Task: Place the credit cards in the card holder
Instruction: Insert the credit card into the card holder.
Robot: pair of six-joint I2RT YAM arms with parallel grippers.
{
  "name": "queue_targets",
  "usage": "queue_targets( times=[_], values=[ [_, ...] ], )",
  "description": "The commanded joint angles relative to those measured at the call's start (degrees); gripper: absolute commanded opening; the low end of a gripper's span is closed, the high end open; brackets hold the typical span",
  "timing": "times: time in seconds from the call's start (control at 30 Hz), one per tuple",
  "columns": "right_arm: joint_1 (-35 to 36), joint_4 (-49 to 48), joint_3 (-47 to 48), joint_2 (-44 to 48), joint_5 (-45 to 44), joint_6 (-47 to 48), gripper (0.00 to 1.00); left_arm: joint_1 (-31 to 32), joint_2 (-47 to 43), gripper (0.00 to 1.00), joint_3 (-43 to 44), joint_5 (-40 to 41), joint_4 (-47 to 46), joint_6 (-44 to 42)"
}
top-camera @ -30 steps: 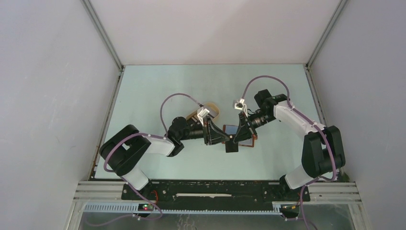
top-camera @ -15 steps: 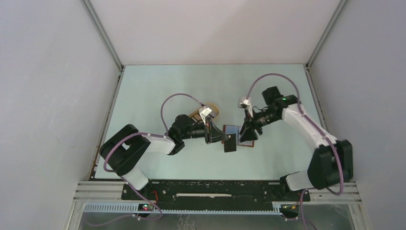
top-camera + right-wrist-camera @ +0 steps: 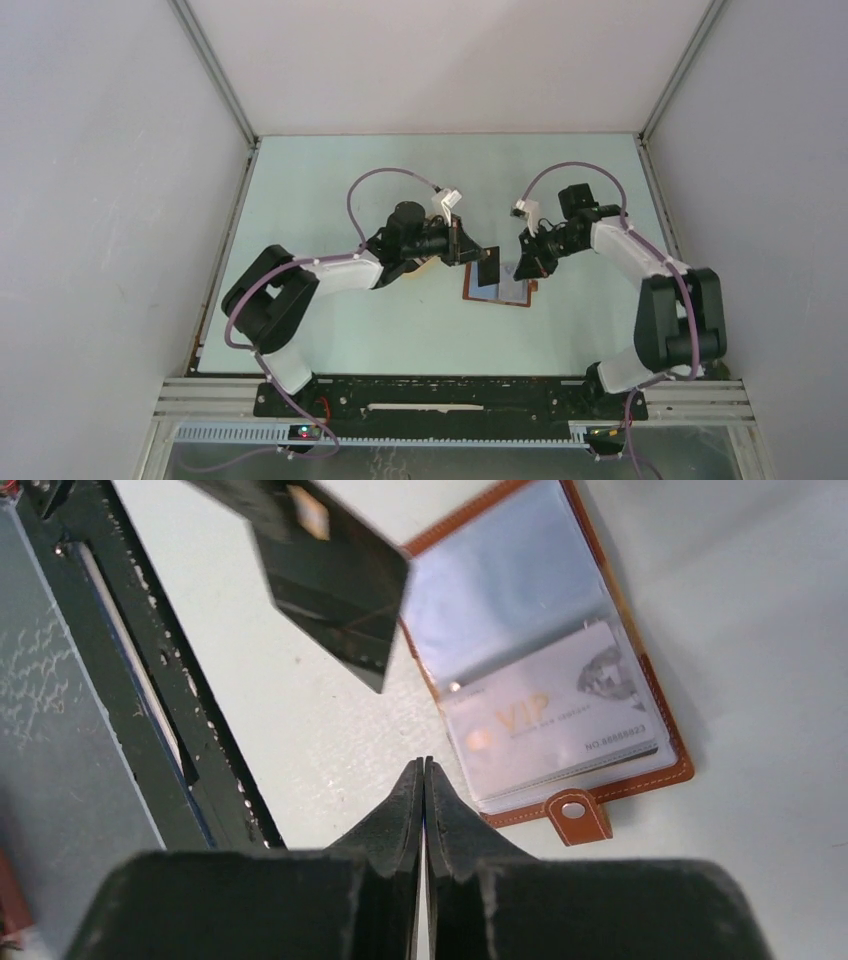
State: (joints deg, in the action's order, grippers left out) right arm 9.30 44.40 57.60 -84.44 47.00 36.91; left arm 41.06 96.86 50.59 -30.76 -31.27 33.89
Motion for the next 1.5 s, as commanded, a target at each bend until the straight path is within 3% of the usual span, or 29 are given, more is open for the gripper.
queue_targets(
  times=[0.0, 0.23, 0.67, 1.47],
  values=[
    [0.2, -1.1, 3.5, -6.5, -4.4, -6.3, 0.06, -0.8, 3.5, 0.00, 2.6, 0.7, 0.4, 0.2],
    [1.1, 0.3, 6.2, -13.8, -9.2, -8.0, 0.06, -1.2, 9.3, 0.00, 2.3, -0.8, -7.2, 4.3],
    [2.0, 0.1, 6.9, -17.6, -15.2, -9.1, 0.06, -1.5, 13.5, 0.00, 1.4, 4.3, -14.1, 10.6],
    [2.4, 0.6, 7.2, -19.1, -18.4, -9.1, 0.06, -1.5, 14.1, 0.00, 0.5, 5.6, -10.5, 10.0]
  ],
)
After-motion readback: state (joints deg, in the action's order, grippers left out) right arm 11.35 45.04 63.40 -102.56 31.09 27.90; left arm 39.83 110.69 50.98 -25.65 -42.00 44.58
